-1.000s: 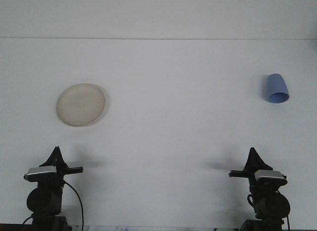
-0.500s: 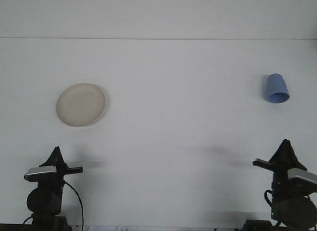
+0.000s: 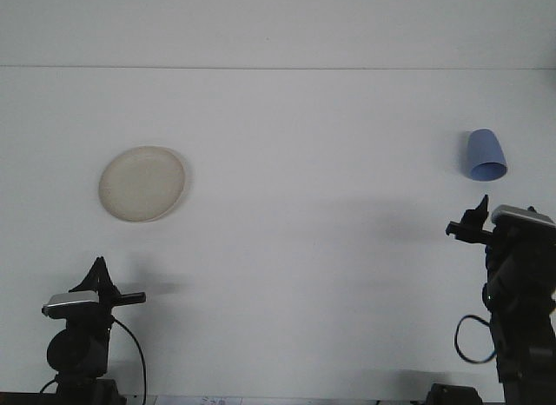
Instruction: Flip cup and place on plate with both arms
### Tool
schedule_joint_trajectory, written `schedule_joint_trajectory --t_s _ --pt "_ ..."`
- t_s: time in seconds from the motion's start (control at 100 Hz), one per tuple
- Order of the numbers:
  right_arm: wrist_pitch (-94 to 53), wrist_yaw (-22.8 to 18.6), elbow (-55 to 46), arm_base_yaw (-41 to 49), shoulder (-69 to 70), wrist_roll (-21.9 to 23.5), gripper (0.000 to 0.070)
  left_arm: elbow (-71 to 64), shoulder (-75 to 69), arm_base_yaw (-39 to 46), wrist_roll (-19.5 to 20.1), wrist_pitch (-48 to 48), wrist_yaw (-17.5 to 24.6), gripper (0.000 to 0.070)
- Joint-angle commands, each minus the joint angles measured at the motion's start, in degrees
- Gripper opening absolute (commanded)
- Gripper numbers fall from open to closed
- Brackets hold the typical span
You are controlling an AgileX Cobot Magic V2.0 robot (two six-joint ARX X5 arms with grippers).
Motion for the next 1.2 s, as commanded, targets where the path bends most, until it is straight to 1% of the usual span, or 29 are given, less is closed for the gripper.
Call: schedule_joint_trajectory --t_s 0.0,0.06,0.12,0.22,0.35,0.43,0.51,0.6,0.73,0.85,1.19 --pt "1.86 -1.44 0.57 -2.01 4.42 -1.64 0.0492 -1.11 -0.02 0.04 0.26 0.59 -0.28 0.0016" --pt "4.76 -4.33 0.55 -4.11 8.44 -1.84 0.0492 -1.11 -0.02 0.04 0.26 0.59 -0.28 0.0016" --pt "8.2 -7.04 0.55 -6.03 12.35 -3.04 0.0492 -1.11 -0.02 0.04 0.26 0.59 -0.28 0.0016" --pt "11.85 -9.6 0.55 -9.22 18.29 -5.33 0.0492 -1.11 -0.02 0.04 0.26 0.57 -0.28 0.0016" --pt "15.41 -16.66 0.42 -13.59 24.72 -7.1 0.0492 -1.11 -0.02 0.04 0.26 0.59 -0.28 0.0016" --pt "18.45 -19.63 0.39 -16.0 27.78 -8.33 0.0491 -1.11 -0.02 0.04 0.26 0.57 -0.28 0.0016" --pt "21.77 -21.75 0.37 -18.25 30.56 -8.41 0.0491 -1.11 -0.02 0.04 0.26 0.57 -0.28 0.0016" --pt "25.75 -25.51 0.39 -20.48 33.75 -8.41 0.0491 -1.11 -0.02 0.04 0.26 0.59 -0.28 0.0016" --pt "31.19 -28.48 0.37 -22.38 38.97 -8.39 0.0491 -1.11 -0.02 0.04 0.26 0.59 -0.28 0.0016" --pt "36.3 -30.16 0.39 -23.17 44.11 -8.17 0.049 -1.11 -0.02 0.04 0.26 0.57 -0.28 0.0016" --pt "48.17 -29.81 0.44 -23.78 54.99 -8.11 0.0489 -1.11 -0.02 0.04 0.26 0.57 -0.28 0.0016"
